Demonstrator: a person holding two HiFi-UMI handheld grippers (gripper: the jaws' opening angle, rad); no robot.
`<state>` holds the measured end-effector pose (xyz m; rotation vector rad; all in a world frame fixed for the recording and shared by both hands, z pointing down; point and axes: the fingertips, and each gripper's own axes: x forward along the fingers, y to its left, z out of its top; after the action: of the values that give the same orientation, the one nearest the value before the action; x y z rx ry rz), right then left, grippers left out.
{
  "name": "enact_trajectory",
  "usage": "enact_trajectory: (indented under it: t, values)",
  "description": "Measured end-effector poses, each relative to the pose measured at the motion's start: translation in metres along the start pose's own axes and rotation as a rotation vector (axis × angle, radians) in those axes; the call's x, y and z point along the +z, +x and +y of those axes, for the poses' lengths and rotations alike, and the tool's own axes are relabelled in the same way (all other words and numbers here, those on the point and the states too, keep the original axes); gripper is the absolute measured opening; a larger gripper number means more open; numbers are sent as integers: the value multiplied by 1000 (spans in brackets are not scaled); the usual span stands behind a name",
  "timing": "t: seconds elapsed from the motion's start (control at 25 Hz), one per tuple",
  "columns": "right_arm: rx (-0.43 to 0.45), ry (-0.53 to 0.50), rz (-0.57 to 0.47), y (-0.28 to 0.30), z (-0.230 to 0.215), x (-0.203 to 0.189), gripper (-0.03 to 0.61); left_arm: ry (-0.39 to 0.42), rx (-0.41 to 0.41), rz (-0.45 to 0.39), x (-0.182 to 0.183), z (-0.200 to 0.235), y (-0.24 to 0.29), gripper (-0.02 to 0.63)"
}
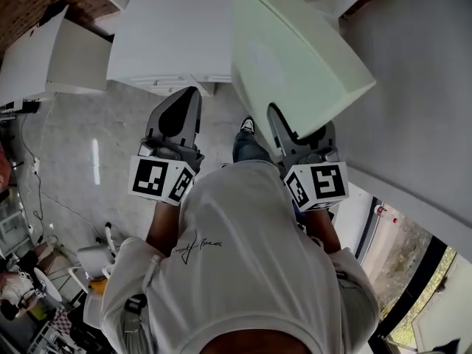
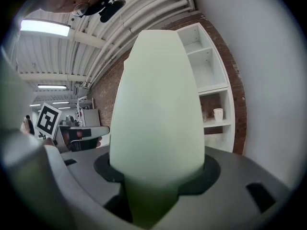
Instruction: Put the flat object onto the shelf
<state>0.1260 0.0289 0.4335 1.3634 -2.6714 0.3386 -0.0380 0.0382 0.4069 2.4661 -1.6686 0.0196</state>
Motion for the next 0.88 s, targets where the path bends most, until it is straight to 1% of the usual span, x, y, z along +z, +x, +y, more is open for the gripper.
enact_trajectory:
  t: [0.12, 0.32, 0.44, 0.6, 0.72, 0.8, 0.88]
  values:
    - [20, -14, -1, 29, -24, 12, 276, 2, 29, -1, 9, 16, 36, 14]
    - [91, 12, 16, 69, -49, 20, 275, -12, 90, 19, 9, 42, 76, 14]
    - [121, 30, 27, 89, -57, 22, 275, -5, 116, 48, 9, 52, 93, 14]
    - [132, 74, 38, 108, -60, 20, 275, -2, 142, 83, 8, 67, 105, 14]
    - [130, 87, 55, 117, -59, 18, 275, 30, 170, 98, 9, 82, 115, 14]
    - [120, 79, 56, 122, -58, 23, 275, 53, 164, 88, 14, 88, 126, 14]
    - [95, 72, 36, 128, -56, 32, 275, 55, 115, 64, 22, 92, 141, 14]
